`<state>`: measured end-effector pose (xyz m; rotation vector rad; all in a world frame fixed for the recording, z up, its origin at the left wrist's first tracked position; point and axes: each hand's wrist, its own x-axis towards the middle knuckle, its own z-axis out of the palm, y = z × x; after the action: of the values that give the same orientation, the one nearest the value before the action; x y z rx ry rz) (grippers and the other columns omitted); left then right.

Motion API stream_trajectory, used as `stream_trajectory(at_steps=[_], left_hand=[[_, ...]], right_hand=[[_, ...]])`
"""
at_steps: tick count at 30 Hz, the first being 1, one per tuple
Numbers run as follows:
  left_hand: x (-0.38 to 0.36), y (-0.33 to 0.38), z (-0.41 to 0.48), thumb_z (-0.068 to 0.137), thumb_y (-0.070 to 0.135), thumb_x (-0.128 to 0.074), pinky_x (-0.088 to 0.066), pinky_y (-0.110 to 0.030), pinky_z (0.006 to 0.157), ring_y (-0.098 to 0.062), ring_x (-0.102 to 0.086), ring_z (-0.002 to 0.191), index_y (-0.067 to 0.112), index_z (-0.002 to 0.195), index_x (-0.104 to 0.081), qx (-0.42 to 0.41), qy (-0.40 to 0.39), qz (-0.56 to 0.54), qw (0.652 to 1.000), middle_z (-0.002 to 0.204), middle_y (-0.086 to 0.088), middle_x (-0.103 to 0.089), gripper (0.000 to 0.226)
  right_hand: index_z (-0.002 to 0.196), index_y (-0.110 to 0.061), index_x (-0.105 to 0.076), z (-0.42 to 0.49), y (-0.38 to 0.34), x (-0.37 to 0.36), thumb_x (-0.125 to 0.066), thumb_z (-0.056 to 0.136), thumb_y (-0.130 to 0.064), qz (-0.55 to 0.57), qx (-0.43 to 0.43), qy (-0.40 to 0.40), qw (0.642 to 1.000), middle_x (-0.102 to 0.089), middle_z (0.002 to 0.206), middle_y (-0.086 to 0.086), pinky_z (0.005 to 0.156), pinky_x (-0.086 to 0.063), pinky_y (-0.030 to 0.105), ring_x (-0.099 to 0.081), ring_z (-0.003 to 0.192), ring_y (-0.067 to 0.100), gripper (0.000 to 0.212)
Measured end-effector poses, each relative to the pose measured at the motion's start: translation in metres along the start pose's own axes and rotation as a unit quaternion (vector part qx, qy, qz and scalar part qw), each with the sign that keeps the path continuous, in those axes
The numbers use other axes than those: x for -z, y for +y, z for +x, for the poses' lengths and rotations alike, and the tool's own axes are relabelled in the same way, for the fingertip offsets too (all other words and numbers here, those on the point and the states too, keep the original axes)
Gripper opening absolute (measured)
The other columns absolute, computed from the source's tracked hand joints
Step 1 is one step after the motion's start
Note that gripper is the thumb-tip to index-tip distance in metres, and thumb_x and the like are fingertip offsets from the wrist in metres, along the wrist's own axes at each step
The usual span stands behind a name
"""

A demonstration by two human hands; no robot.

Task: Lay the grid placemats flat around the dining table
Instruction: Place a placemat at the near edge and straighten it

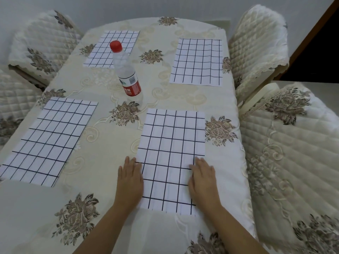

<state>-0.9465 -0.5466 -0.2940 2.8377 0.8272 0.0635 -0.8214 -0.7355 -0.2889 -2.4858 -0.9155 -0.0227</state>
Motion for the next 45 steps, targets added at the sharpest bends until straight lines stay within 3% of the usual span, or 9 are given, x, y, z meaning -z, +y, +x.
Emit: stream_trajectory(at_steps=[6,8,15,20,25,28,32,40,45], left_hand=[[-0.013,0.023,0.043,0.1,0.031,-0.008,-0.043,-0.053,0.094,-0.016,0.0,0.145,0.004,0.135,-0.034,-0.038,-0.039,0.02,0.998,0.141,-0.015,-0.046,0.051],[-0.013,0.016,0.051,0.099,0.037,-0.012,-0.041,-0.053,0.097,-0.016,-0.011,0.143,0.006,0.139,-0.033,-0.017,-0.051,0.012,0.999,0.146,-0.011,-0.039,0.055],[-0.005,-0.026,0.074,0.089,0.042,-0.011,-0.02,-0.055,0.11,-0.014,-0.012,0.142,0.012,0.146,-0.021,0.001,-0.033,0.0,0.999,0.154,0.003,-0.012,0.065],[0.002,0.0,0.103,0.084,0.015,-0.033,-0.045,-0.053,0.092,-0.038,-0.05,0.122,-0.006,0.122,-0.049,-0.035,0.038,-0.025,0.998,0.13,-0.027,-0.052,0.047],[-0.001,0.038,0.141,0.081,0.017,-0.033,-0.05,-0.055,0.087,-0.035,-0.055,0.119,-0.003,0.122,-0.056,-0.094,-0.041,0.001,0.995,0.131,-0.019,-0.056,0.051],[-0.008,0.031,0.148,0.088,0.032,-0.024,-0.036,-0.054,0.101,-0.025,-0.037,0.135,0.005,0.139,-0.039,-0.067,-0.048,0.018,0.996,0.147,-0.009,-0.037,0.059],[-0.004,0.006,0.159,0.082,0.046,0.001,-0.009,-0.049,0.115,-0.012,0.0,0.144,0.017,0.148,-0.012,0.0,-0.044,0.009,0.999,0.156,0.006,-0.003,0.074],[0.002,0.034,0.185,0.072,0.009,-0.031,-0.047,-0.054,0.092,-0.041,-0.053,0.119,-0.007,0.116,-0.057,-0.032,0.03,0.02,0.999,0.126,-0.027,-0.056,0.053],[-0.01,0.065,0.187,0.077,0.041,0.008,-0.007,-0.046,0.116,-0.016,-0.002,0.146,0.018,0.149,-0.01,-0.038,-0.076,0.005,0.996,0.158,0.002,-0.003,0.078]], right_hand=[[0.122,-0.014,-0.059,0.038,-0.053,-0.028,-0.037,0.08,-0.029,-0.039,0.105,-0.154,0.982,-0.055,0.135,0.006,0.092,-0.05,0.048,-0.051,0.125,0.025,0.049],[0.13,-0.018,-0.051,0.042,-0.036,-0.031,-0.036,0.085,-0.039,-0.064,0.129,-0.16,0.977,-0.049,0.141,-0.001,0.099,-0.045,0.047,-0.044,0.131,0.021,0.052],[0.146,-0.014,-0.025,0.073,0.046,-0.011,-0.021,0.091,-0.039,-0.082,-0.036,-0.085,0.992,-0.02,0.154,0.0,0.112,-0.006,0.042,-0.016,0.143,0.02,0.06],[0.101,-0.003,-0.065,0.108,0.02,-0.009,-0.032,0.083,-0.024,0.096,-0.138,0.077,0.983,-0.061,0.114,0.014,0.098,-0.039,0.044,-0.053,0.11,0.029,0.042],[0.114,-0.008,-0.064,0.129,-0.026,-0.034,-0.036,0.078,-0.027,-0.003,0.012,-0.1,0.995,-0.059,0.128,0.013,0.09,-0.048,0.048,-0.057,0.117,0.032,0.049],[0.134,-0.018,-0.049,0.136,-0.011,-0.04,-0.031,0.085,-0.043,-0.074,0.057,-0.165,0.982,-0.044,0.145,0.001,0.102,-0.036,0.052,-0.041,0.133,0.026,0.058],[0.149,-0.026,-0.002,0.16,0.035,-0.03,0.003,0.079,-0.056,-0.107,-0.002,-0.16,0.981,0.013,0.153,-0.012,0.115,0.002,0.046,0.006,0.146,0.017,0.076],[0.141,-0.014,-0.036,0.19,0.026,-0.015,-0.031,0.092,-0.034,0.026,-0.153,-0.065,0.986,-0.019,0.156,0.002,0.116,-0.001,0.044,-0.012,0.144,0.021,0.053],[0.149,-0.024,-0.007,0.175,0.008,-0.034,0.003,0.079,-0.051,-0.059,0.027,-0.172,0.983,0.005,0.157,-0.009,0.115,0.006,0.049,0.008,0.146,0.017,0.076]])
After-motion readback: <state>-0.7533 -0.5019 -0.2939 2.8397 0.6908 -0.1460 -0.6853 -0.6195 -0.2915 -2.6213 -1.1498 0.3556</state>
